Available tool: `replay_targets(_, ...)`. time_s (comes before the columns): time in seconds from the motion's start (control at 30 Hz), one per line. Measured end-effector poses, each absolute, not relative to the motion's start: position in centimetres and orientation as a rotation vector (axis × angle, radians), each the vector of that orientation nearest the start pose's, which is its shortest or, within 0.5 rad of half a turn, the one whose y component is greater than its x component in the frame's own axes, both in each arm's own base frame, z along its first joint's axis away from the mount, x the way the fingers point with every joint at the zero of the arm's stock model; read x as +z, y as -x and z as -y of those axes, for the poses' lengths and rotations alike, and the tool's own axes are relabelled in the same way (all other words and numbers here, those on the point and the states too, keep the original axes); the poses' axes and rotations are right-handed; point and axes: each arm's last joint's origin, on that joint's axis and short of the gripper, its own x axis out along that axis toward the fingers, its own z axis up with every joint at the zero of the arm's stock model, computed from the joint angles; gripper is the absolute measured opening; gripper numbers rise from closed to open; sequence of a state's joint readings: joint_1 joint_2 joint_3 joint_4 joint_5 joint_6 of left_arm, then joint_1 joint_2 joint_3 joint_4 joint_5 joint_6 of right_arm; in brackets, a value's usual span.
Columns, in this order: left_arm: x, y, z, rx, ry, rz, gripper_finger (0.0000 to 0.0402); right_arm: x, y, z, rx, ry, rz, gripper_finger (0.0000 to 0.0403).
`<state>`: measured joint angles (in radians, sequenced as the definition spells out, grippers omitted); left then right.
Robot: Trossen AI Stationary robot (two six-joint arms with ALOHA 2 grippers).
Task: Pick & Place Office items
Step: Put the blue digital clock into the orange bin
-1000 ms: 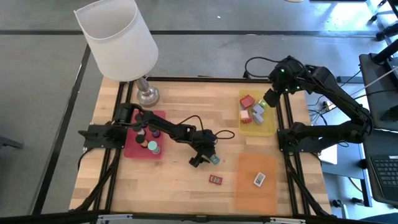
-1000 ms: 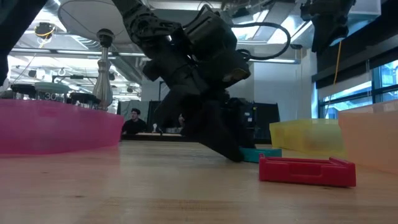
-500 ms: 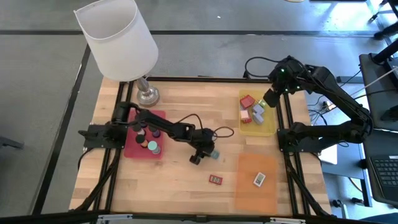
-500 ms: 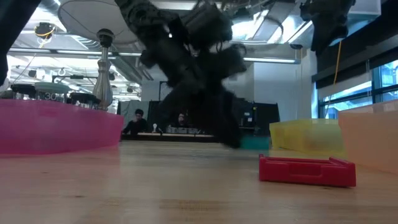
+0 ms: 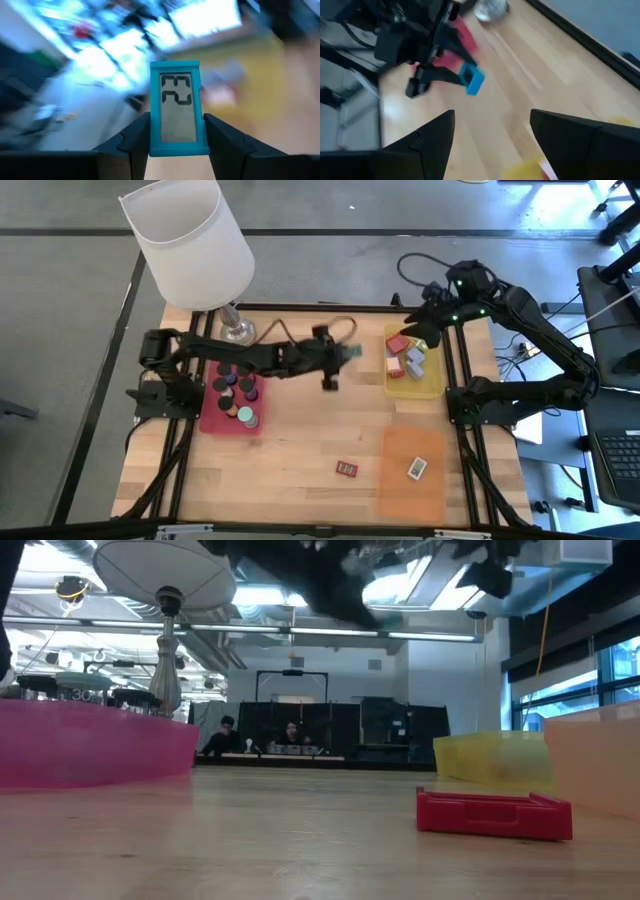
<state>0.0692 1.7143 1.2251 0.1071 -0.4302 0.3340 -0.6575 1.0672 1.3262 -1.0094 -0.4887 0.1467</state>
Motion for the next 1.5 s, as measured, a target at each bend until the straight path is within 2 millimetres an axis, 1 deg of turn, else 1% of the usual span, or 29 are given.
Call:
replay_targets(0.1,29.7,-37.8,-4.4,0.602,-0.351,-0.326,0.0158,39.9,-15.7,10.3,-0.189,-0.570,-0.534,0.0263)
replay_targets(0.17,30.9,-37.6,-4.5,0.673,-0.326,-0.242,0.0158,40.3,-16.0,10.5,-0.198,-0.583,-0.480,0.0263)
replay_targets(0.3,32.1,-37.6,-4.4,0.727,-0.325,-0.150,0.0158,41.3,-16.7,11.1,-0.208,-0.614,-0.360,0.0263)
replay_targets(0.4,32.6,-38.0,-4.3,0.755,-0.318,-0.138,0.0158,41.9,-17.5,11.3,-0.189,-0.611,-0.290,0.0263)
replay_targets(0.53,33.7,-38.4,-4.1,0.773,-0.303,-0.105,0.0158,42.0,-18.7,11.5,-0.158,-0.591,-0.259,0.0266)
replay_targets(0.63,34.5,-38.6,-4.0,0.775,-0.295,-0.081,0.0158,41.6,-19.9,11.6,-0.136,-0.612,-0.269,0.0279)
replay_targets(0.9,34.8,-38.7,-4.3,0.786,-0.333,-0.099,0.0158,40.5,-23.1,12.4,-0.101,-0.648,-0.263,0.0325)
replay_targets(1.1,34.8,-38.7,-4.3,0.801,-0.348,-0.103,0.0159,40.0,-24.8,12.6,-0.074,-0.660,-0.250,0.0333)
replay_targets(1.3,34.8,-38.7,-4.3,0.801,-0.348,-0.103,0.0159,39.6,-25.6,12.6,-0.099,-0.679,-0.249,0.0313)
replay_targets(1.5,34.5,-38.7,-4.3,0.788,-0.363,-0.141,0.0159,39.5,-25.9,12.3,-0.100,-0.676,-0.253,0.0265)
